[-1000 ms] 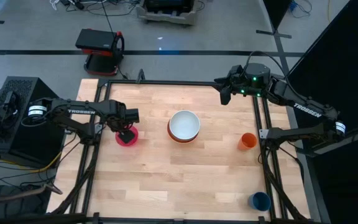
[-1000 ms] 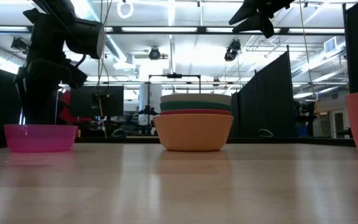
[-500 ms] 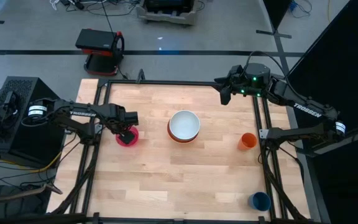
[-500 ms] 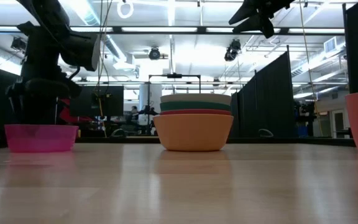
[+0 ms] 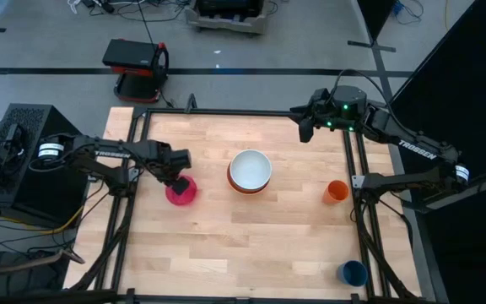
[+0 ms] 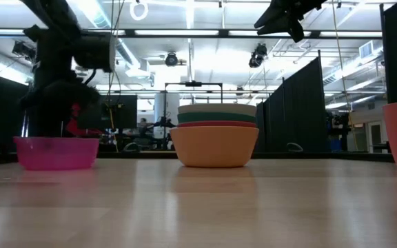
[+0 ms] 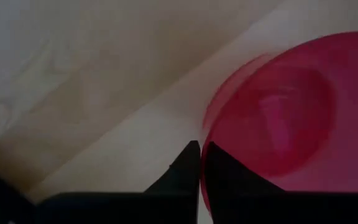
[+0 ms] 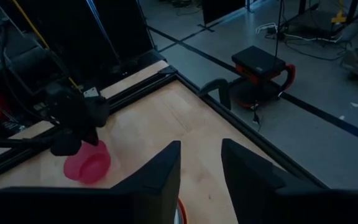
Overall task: Nest bowls inside each other
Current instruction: Stack the red bowl on top of the white bowl
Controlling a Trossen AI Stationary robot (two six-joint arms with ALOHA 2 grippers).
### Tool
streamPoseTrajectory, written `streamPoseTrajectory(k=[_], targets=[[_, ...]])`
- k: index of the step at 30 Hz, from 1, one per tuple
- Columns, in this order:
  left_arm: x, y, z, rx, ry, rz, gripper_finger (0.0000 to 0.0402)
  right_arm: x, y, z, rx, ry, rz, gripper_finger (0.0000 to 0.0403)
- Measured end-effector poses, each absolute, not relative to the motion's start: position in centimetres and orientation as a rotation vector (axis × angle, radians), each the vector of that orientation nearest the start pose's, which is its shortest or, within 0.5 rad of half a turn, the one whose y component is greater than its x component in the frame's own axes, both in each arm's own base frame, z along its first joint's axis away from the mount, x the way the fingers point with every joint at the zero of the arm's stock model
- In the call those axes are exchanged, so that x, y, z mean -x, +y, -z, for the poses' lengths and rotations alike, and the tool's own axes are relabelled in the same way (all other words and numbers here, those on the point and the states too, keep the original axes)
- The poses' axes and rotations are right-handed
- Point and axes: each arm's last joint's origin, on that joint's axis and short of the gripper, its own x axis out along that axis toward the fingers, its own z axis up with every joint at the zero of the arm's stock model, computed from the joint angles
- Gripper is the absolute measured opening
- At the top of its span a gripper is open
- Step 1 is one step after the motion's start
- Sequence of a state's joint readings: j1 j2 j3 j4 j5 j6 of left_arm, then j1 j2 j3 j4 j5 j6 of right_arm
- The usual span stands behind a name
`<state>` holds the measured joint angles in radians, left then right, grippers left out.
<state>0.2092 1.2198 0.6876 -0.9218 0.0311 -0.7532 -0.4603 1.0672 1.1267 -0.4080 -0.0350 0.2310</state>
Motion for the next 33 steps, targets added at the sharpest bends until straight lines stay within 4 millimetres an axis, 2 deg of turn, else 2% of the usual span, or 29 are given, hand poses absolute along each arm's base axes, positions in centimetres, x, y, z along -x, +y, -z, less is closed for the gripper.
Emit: streamPoseTrajectory(k=[4, 11, 19, 27, 33], targets=[[-19.7, 4.2, -21.7, 0.779, 1.199, -0.662, 0.0000, -20.2, -9.9, -37.6, -0.311, 0.291, 0.459, 0.0105], [-22.7, 5.2, -30.5, 0.740, 0.891, -0.622, 0.0000, -20.2, -9.9, -37.6, -0.310, 0.292, 0.459, 0.0116], [-27.6, 6.9, -33.5, 0.709, 0.875, -0.507, 0.0000, -20.2, -9.9, -37.6, -0.310, 0.296, 0.458, 0.0113], [-32.5, 8.8, -35.6, 0.668, 0.849, -0.395, 0.0000, -20.1, -9.9, -37.5, -0.310, 0.300, 0.458, 0.0110], [-35.5, 9.7, -32.9, 0.674, 0.985, -0.374, 0.0000, -20.1, -9.8, -37.4, -0.320, 0.319, 0.446, 0.0123]])
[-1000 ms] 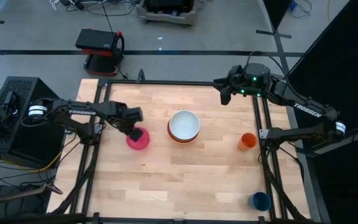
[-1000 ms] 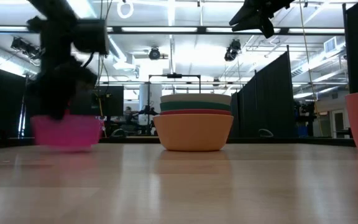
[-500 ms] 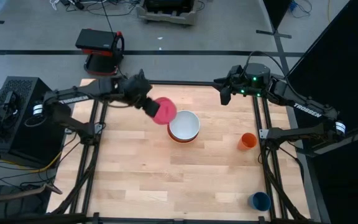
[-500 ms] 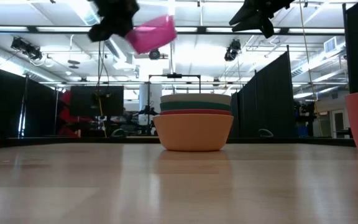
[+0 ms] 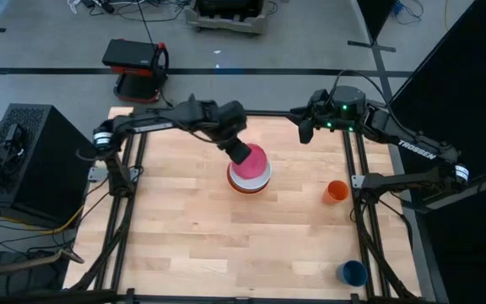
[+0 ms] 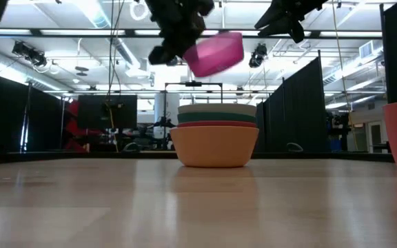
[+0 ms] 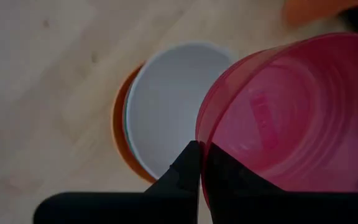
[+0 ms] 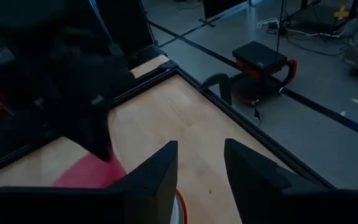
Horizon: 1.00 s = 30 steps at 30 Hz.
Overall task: Nest bowls inside each other
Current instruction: Stack the red bowl on top of the white bowl
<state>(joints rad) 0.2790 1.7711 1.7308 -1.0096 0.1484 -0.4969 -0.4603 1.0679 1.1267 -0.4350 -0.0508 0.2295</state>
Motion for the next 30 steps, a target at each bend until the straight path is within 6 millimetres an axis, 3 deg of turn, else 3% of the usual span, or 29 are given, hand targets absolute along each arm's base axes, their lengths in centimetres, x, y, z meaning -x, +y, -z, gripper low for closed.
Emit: streamPoseTrajectory(k=[8, 24, 30], targets=[[-37.1, 11.8, -29.1, 0.693, 1.089, -0.415, 0.0000, -20.1, -9.8, -37.3, -0.323, 0.323, 0.439, 0.0114], [-37.4, 13.0, -25.7, 0.703, 1.259, -0.407, 0.0000, -20.1, -9.8, -37.3, -0.323, 0.323, 0.439, 0.0121], [-37.6, 13.1, -25.7, 0.707, 1.239, -0.394, 0.0000, -20.1, -9.8, -37.3, -0.323, 0.323, 0.439, 0.0115]])
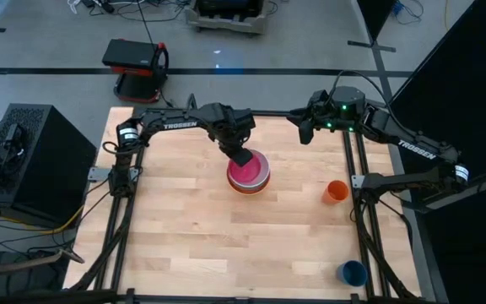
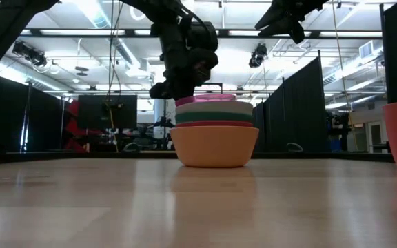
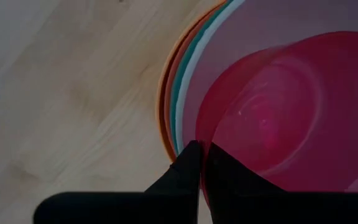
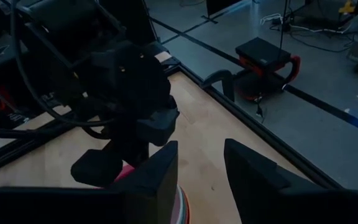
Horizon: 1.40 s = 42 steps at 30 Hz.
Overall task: Nest bowls inside each other
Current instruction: Stack the red bowl on top of the white bowl, then move the orange cup to the left of the stacked bowls
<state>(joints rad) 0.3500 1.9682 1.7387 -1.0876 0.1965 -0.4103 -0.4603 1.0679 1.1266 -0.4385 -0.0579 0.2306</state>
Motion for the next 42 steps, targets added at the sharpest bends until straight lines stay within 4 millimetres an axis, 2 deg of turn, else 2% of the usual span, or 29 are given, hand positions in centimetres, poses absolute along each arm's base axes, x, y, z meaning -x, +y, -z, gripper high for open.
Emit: streamPoseTrajectory(k=[8, 24, 30, 33, 38, 42], targets=[[-37.8, 13.2, -25.6, 0.715, 1.227, -0.393, 0.0003, -20.1, -9.8, -37.3, -0.323, 0.323, 0.441, 0.0106], [-38.3, 13.2, -25.7, 0.746, 1.169, -0.386, 0.0090, -20.1, -9.8, -37.3, -0.321, 0.322, 0.444, 0.0120], [-38.4, 13.2, -25.8, 0.765, 1.162, -0.399, 0.0135, -20.1, -9.8, -37.3, -0.286, 0.331, 0.443, 0.0115], [-38.6, 13.3, -26.8, 0.767, 1.129, -0.399, 0.0150, -19.3, -9.8, -37.6, -0.252, 0.335, 0.477, 0.0119], [-39.0, 13.5, -31.0, 0.707, 0.994, -0.380, 0.0158, -17.0, -9.6, -38.4, -0.244, 0.309, 0.522, 0.0134], [-39.0, 13.9, -32.2, 0.648, 0.957, -0.375, 0.0158, -15.5, -8.7, -37.9, -0.291, 0.402, 0.519, 0.0135]])
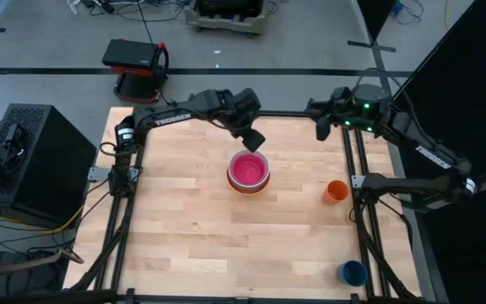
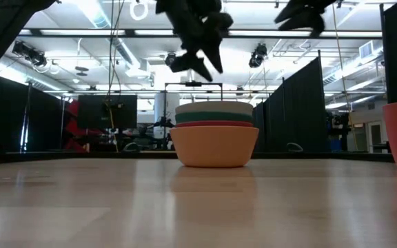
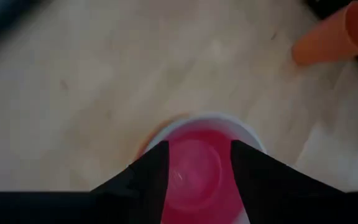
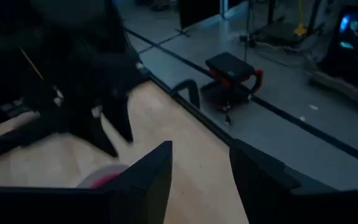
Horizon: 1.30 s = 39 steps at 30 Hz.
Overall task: Nest bowls inside each other
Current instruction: Move the orange cup to the left of the stacked bowls
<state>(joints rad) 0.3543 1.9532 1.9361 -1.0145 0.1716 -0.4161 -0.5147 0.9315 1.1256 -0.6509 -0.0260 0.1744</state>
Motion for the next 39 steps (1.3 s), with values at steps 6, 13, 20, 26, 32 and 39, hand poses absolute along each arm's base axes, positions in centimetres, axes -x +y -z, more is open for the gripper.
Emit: streamPoseTrajectory(k=[6, 13, 20, 26, 32, 39], targets=[[-38.9, 14.4, -33.9, 0.559, 0.903, -0.372, 0.0158, -13.2, -7.3, -37.0, -0.364, 0.541, 0.515, 0.0136], [-38.7, 14.9, -35.9, 0.461, 0.847, -0.374, 0.0158, -10.4, -5.6, -35.9, -0.451, 0.723, 0.506, 0.0134], [-38.7, 14.9, -35.9, 0.461, 0.847, -0.373, 0.0158, -9.7, -4.7, -34.1, -0.510, 1.020, 0.469, 0.0138], [-38.7, 14.9, -35.9, 0.462, 0.847, -0.371, 0.0158, -9.7, -4.4, -32.4, -0.540, 1.191, 0.453, 0.0156], [-38.7, 14.9, -35.9, 0.463, 0.848, -0.369, 0.0158, -10.2, -4.5, -29.5, -0.571, 1.263, 0.426, 0.0163], [-38.7, 14.9, -35.8, 0.465, 0.849, -0.366, 0.0158, -10.5, -4.3, -26.0, -0.608, 1.346, 0.396, 0.0171]])
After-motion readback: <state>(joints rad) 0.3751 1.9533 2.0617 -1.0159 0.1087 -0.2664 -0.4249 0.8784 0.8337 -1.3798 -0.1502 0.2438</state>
